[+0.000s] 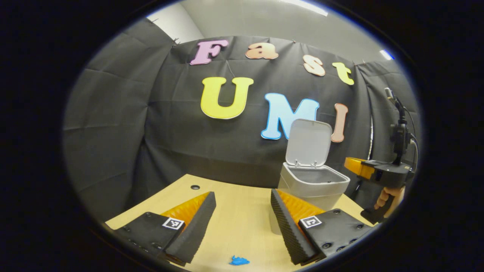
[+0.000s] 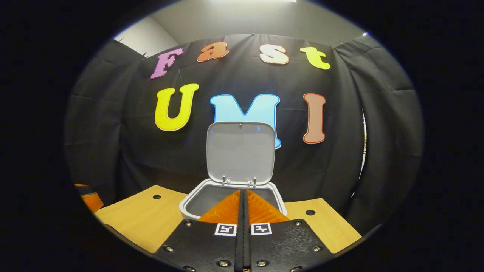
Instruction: Press the lid of the desktop garbage bin to open it, pick up the crumpled paper on the desktop and throw it into the bin, then pick up the pop can on the desktop and drop it into the bin, and finally close the garbage bin lid.
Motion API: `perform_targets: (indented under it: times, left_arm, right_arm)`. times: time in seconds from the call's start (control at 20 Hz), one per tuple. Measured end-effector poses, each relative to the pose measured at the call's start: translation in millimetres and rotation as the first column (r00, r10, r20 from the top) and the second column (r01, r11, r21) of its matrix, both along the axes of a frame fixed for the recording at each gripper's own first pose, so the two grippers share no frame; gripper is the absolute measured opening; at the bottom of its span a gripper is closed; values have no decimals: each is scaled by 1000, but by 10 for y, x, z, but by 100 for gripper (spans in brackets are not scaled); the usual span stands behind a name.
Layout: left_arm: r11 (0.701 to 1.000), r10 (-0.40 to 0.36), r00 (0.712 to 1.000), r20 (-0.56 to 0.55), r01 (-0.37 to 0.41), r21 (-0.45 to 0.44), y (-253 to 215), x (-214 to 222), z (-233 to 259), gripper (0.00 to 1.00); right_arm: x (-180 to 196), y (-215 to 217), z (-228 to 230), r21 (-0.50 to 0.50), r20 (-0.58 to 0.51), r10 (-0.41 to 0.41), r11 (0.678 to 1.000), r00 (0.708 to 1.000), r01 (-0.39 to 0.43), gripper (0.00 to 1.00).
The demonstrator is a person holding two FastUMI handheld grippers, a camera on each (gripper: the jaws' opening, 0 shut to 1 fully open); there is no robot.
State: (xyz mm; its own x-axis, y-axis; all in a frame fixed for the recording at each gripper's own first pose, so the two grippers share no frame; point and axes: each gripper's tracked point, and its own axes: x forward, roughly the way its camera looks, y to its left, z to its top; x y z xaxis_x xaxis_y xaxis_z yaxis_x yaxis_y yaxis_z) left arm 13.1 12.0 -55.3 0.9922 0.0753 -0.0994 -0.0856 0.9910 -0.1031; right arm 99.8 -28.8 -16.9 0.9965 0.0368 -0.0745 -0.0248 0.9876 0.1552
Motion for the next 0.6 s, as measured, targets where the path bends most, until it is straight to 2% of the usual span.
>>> perform_targets:
  times: [0.3, 0.6]
  left_arm:
    - [999, -28, 999, -25, 29, 34, -72, -51, -177, 96]
    - [996, -74, 986, -147, 79, 31, -197, -120, -702, 96]
  right_arm:
    - [-205, 4, -19, -18, 1, 1, 1000, 1000, -1, 0]
    - [-379, -40, -18, -38, 26, -16, 999, 1000, 17, 0]
